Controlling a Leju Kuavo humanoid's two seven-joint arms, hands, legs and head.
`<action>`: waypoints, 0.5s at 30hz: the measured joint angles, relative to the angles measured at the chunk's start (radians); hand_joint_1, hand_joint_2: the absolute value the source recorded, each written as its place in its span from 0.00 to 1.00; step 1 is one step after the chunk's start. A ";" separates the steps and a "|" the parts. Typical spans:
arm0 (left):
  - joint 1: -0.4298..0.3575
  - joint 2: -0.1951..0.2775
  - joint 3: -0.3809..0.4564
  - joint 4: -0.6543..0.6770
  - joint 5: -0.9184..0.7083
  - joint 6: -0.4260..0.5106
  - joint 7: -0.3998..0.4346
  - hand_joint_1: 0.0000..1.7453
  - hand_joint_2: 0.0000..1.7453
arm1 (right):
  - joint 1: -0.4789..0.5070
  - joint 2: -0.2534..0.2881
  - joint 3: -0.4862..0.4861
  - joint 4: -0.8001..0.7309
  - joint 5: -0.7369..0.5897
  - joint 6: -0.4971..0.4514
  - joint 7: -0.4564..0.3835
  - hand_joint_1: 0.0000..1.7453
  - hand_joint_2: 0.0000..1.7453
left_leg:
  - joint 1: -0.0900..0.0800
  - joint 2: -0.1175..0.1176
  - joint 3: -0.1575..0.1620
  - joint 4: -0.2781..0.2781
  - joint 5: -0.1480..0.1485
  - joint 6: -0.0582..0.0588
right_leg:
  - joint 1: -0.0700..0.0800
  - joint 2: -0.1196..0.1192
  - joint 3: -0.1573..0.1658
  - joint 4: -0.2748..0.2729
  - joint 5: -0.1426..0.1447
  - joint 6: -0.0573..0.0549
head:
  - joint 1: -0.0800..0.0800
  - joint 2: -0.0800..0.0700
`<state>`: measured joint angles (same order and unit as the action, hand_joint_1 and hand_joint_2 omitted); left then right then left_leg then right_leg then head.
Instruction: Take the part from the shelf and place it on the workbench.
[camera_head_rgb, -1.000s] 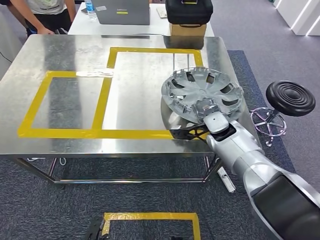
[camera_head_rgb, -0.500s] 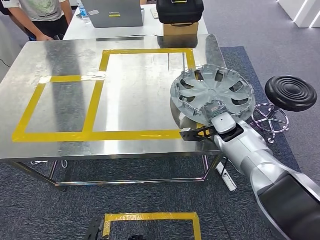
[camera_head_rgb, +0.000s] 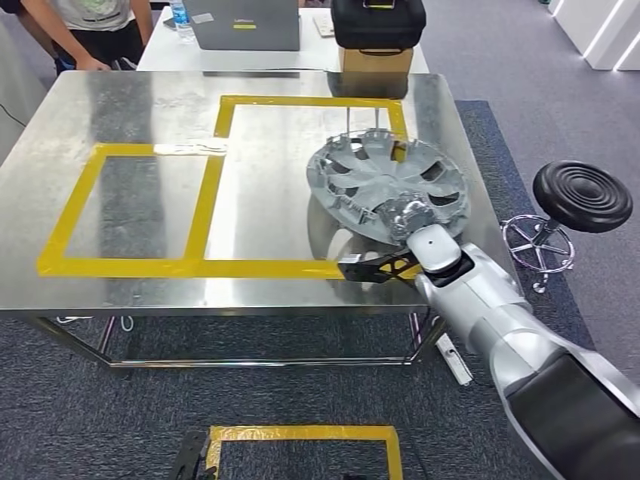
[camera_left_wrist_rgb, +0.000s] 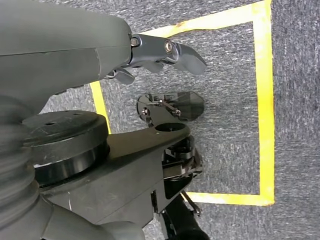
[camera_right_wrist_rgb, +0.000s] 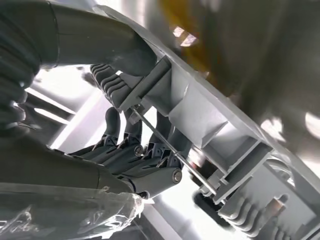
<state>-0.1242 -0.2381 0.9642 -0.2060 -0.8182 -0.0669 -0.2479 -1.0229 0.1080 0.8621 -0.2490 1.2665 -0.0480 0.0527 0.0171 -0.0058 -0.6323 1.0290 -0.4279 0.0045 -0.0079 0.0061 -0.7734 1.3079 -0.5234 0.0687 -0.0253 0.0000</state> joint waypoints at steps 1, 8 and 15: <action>-0.003 -0.001 -0.001 0.000 -0.004 0.000 0.001 0.00 1.00 | 0.000 0.018 0.000 -0.002 0.001 -0.008 -0.011 1.00 1.00 | 0.001 0.000 0.002 0.000 -0.001 -0.001 | -0.001 0.000 0.026 -0.051 0.031 -0.002 | 0.000 0.000; -0.016 -0.009 -0.008 0.000 -0.022 -0.001 0.009 0.00 1.00 | -0.006 0.143 0.007 -0.011 0.036 -0.018 -0.081 1.00 1.00 | 0.000 -0.005 0.001 -0.006 0.000 -0.040 | 0.003 0.005 0.132 -0.262 0.098 -0.030 | -0.001 0.000; -0.012 -0.011 -0.016 0.000 -0.023 -0.001 0.016 0.00 1.00 | -0.001 0.190 0.016 -0.012 0.050 -0.016 -0.113 1.00 1.00 | 0.000 -0.003 -0.120 0.253 -0.109 -0.055 | 0.000 0.004 0.133 -0.269 0.103 -0.052 | -0.006 0.000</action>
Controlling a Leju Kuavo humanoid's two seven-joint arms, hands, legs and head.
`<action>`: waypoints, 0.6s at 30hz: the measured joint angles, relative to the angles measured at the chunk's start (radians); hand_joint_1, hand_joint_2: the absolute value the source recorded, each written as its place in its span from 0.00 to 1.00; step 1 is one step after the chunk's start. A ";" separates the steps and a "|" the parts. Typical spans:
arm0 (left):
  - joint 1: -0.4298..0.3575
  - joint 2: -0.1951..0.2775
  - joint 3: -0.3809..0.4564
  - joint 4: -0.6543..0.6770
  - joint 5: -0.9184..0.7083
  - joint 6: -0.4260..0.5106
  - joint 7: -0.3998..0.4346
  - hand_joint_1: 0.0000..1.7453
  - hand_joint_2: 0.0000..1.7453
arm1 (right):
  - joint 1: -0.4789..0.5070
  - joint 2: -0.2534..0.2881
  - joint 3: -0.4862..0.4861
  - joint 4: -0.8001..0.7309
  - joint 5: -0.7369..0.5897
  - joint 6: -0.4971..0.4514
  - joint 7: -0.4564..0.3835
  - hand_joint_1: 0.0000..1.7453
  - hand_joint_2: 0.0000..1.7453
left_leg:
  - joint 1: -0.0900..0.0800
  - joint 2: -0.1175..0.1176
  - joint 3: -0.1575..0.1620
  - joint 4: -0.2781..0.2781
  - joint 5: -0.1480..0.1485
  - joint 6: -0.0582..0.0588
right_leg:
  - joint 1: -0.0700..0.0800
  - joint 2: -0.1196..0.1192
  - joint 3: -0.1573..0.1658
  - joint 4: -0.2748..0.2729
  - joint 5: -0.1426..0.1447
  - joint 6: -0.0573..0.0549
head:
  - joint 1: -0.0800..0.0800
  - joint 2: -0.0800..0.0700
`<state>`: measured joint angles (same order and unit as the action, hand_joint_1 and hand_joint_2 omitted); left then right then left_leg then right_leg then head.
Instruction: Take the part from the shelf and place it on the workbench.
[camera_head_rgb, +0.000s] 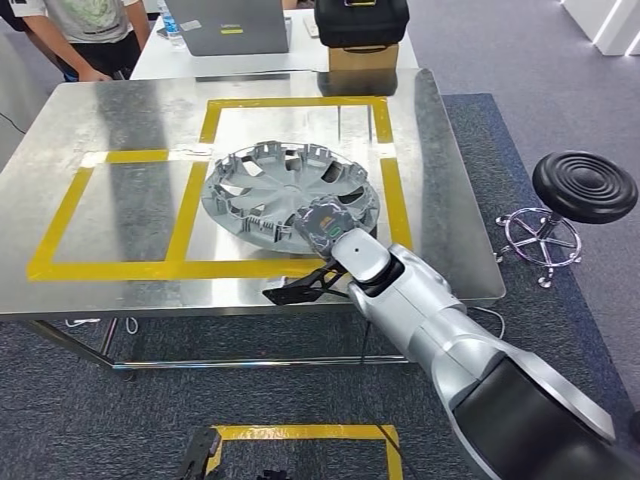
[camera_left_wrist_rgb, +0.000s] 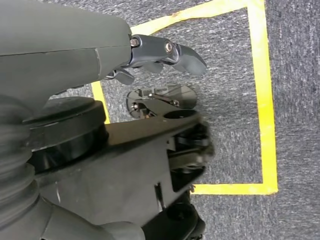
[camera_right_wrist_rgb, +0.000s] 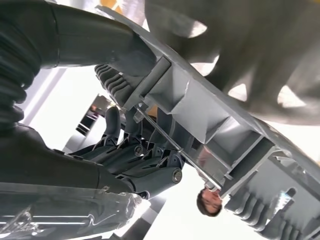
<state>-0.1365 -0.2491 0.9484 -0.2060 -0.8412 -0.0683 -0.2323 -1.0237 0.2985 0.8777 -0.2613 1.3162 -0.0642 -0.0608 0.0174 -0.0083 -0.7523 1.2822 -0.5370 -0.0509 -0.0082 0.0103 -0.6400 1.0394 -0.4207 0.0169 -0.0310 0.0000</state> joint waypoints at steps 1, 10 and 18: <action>0.000 0.000 0.000 0.000 0.000 0.000 0.001 0.00 1.00 | 0.000 0.004 0.001 0.000 0.001 0.000 -0.011 1.00 1.00 | 0.001 0.000 0.017 -0.035 0.029 0.000 | -0.001 0.001 0.000 0.000 0.000 0.001 | 0.000 0.000; 0.001 -0.003 0.000 0.000 0.000 -0.008 0.002 0.00 1.00 | 0.013 0.023 0.011 0.000 0.006 0.033 -0.028 1.00 1.00 | 0.006 -0.002 0.120 -0.255 0.110 0.038 | 0.005 0.001 -0.025 0.044 -0.028 0.039 | 0.005 0.000; 0.004 -0.001 -0.002 0.000 -0.009 -0.036 0.023 0.00 1.00 | 0.009 0.021 0.014 0.008 0.018 0.123 0.056 0.00 0.00 | 0.002 -0.004 0.125 -0.255 0.108 0.046 | 0.007 -0.002 -0.052 0.116 -0.035 0.035 | 0.011 0.000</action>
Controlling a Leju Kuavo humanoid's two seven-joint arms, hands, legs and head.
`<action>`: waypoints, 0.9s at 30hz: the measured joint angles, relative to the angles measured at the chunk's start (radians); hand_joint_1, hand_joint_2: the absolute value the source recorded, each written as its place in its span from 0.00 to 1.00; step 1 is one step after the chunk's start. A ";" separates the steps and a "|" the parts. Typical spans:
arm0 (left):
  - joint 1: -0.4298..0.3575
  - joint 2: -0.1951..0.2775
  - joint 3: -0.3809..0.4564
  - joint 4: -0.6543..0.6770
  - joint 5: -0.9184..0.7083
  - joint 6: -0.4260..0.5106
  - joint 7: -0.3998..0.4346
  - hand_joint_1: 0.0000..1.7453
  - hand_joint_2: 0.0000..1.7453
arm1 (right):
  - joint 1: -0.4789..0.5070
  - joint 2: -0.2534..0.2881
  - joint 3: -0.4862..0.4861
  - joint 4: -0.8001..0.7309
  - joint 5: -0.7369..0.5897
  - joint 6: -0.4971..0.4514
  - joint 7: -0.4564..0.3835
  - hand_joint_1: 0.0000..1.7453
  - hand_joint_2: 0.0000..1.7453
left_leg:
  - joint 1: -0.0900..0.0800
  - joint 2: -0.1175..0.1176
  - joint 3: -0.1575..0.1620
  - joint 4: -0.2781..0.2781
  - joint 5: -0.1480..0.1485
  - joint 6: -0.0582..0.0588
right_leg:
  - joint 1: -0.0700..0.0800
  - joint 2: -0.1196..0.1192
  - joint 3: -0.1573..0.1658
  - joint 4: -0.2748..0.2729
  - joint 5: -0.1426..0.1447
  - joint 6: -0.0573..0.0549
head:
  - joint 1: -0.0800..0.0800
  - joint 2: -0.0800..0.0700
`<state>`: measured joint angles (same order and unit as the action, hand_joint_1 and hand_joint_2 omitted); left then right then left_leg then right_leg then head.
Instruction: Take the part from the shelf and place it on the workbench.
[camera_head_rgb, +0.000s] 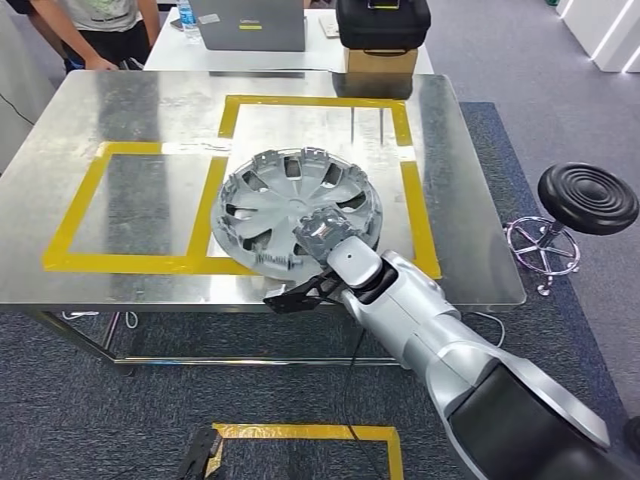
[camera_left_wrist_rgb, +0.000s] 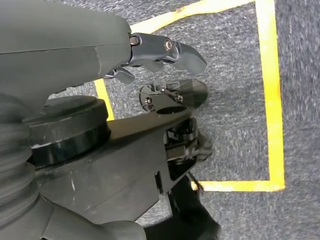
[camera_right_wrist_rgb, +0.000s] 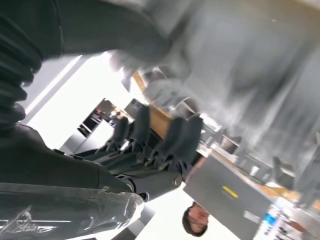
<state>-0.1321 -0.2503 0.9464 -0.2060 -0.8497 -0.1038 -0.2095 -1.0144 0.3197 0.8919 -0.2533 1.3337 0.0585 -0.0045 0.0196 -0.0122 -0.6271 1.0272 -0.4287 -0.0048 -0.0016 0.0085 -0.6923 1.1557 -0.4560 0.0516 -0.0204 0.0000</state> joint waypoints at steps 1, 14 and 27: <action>-0.001 0.000 -0.002 0.000 -0.005 -0.003 0.003 0.00 1.00 | -0.005 0.000 0.000 0.000 0.000 0.005 0.008 0.00 0.00 | -0.002 0.000 0.000 0.001 0.000 -0.003 | 0.001 0.000 0.032 -0.060 0.019 -0.003 | 0.000 0.000; 0.000 0.002 -0.017 0.000 -0.014 -0.011 0.009 0.00 1.00 | -0.013 -0.004 0.000 0.003 0.001 0.018 0.025 0.00 0.00 | -0.001 0.004 -0.087 0.193 -0.068 -0.050 | -0.006 0.003 0.068 -0.130 0.038 -0.033 | -0.003 0.000; 0.000 0.000 -0.015 0.000 0.021 -0.054 -0.021 0.00 1.00 | -0.032 -0.031 -0.004 0.011 0.024 0.075 0.328 0.00 0.00 | 0.000 0.003 0.007 -0.006 -0.001 0.004 | -0.002 0.000 -0.077 0.162 -0.090 0.013 | 0.008 0.000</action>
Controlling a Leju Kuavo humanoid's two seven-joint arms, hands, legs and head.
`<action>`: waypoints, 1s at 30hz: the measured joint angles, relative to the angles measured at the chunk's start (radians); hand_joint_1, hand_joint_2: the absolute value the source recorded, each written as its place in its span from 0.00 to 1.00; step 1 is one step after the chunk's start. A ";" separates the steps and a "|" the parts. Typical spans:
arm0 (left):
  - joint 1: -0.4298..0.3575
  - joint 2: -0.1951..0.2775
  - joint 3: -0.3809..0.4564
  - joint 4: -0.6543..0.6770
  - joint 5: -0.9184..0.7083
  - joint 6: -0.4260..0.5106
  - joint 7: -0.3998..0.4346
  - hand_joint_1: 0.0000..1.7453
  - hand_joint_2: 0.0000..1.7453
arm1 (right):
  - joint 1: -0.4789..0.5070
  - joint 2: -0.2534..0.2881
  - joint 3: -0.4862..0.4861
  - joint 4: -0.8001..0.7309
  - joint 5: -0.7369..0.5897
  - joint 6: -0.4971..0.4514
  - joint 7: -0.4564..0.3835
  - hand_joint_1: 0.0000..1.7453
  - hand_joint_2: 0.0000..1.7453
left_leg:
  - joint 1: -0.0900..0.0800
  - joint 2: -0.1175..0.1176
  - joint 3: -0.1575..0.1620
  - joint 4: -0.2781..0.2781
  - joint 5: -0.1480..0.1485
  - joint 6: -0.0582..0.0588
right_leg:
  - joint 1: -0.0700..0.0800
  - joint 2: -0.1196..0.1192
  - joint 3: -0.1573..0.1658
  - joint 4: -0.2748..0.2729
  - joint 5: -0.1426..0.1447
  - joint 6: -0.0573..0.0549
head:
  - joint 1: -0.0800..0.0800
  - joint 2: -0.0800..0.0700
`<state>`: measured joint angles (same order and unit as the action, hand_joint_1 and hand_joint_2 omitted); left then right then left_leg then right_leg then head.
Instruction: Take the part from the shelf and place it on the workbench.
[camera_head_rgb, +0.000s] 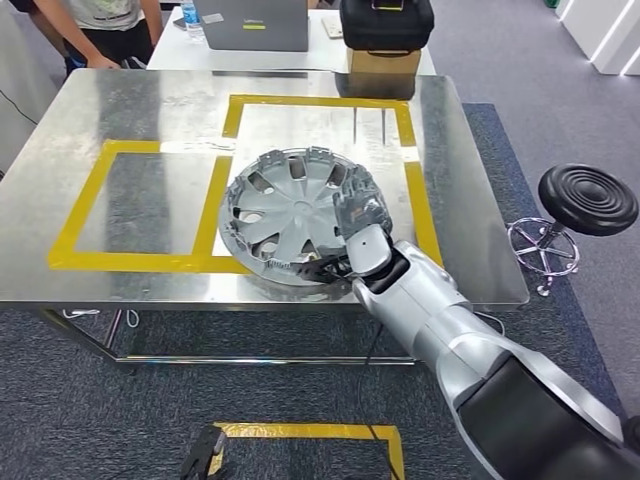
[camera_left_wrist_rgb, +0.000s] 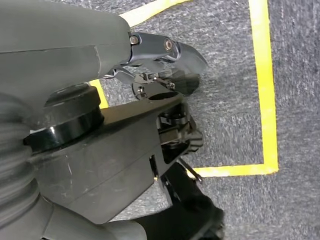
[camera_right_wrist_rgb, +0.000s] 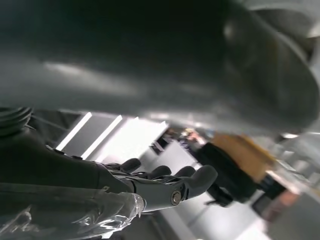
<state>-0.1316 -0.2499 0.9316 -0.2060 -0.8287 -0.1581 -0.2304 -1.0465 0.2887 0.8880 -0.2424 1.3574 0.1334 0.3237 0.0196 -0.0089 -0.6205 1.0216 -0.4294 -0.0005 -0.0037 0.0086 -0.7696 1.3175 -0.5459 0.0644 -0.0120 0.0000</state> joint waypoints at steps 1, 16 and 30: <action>0.001 0.000 0.000 0.000 0.001 0.003 0.000 0.00 1.00 | -0.001 -0.008 -0.003 0.000 0.002 -0.035 0.028 0.00 0.00 | 0.000 -0.001 0.001 0.000 0.000 0.000 | 0.000 0.000 0.001 -0.005 0.014 -0.002 | 0.000 0.000; 0.007 -0.001 0.008 0.000 0.014 0.039 -0.019 0.00 1.00 | 0.015 -0.133 -0.568 -0.382 -0.230 -0.805 -0.425 0.00 0.00 | -0.005 -0.002 -0.118 0.260 -0.119 -0.043 | -0.001 -0.001 0.139 -0.291 0.134 -0.045 | -0.010 0.000; 0.018 0.002 0.027 0.000 0.045 0.050 -0.050 0.00 1.00 | 0.295 -0.136 -0.776 -0.981 -0.585 -0.804 -0.634 0.00 0.00 | -0.001 -0.006 0.009 -0.005 -0.003 0.007 | -0.002 -0.001 0.016 -0.029 0.006 0.010 | 0.002 0.000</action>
<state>-0.1140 -0.2478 0.9588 -0.2060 -0.7836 -0.1079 -0.2807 -0.7518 0.1526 0.1116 -1.2235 0.7721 -0.6710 -0.3104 0.0190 -0.0149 -0.6113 1.0171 -0.4329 0.0068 -0.0055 0.0080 -0.7540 1.2888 -0.5403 0.0742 -0.0105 0.0000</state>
